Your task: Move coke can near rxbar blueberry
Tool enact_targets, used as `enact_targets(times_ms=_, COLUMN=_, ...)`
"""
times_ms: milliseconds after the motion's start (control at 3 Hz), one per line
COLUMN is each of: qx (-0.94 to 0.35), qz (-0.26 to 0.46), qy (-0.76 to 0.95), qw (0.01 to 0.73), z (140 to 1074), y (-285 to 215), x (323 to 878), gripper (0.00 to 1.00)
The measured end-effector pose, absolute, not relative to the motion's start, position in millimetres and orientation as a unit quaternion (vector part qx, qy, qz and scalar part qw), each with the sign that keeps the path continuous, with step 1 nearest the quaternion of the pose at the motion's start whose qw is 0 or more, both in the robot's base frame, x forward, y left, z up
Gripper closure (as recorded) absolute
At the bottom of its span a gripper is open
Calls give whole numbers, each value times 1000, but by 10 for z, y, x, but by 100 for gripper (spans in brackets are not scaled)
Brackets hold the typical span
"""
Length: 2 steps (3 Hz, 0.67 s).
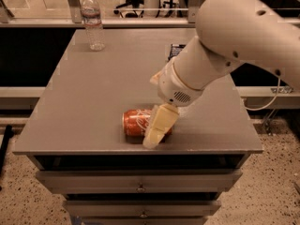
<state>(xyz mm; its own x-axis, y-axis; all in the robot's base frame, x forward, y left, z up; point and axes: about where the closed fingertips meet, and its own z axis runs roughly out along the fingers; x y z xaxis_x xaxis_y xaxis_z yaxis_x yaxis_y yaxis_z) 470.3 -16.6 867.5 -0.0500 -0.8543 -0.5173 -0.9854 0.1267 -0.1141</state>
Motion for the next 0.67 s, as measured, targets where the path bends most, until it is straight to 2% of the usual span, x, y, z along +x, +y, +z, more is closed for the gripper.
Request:
enact_targets(times_ms=333, qx=-647, qz=154, qy=707, qw=240, z=8486, y=22, x=4700, gripper=0)
enact_targets(times_ms=667, qx=-638, qz=149, qy=716, qw=241, z=8406, y=-9, x=4754, gripper=25)
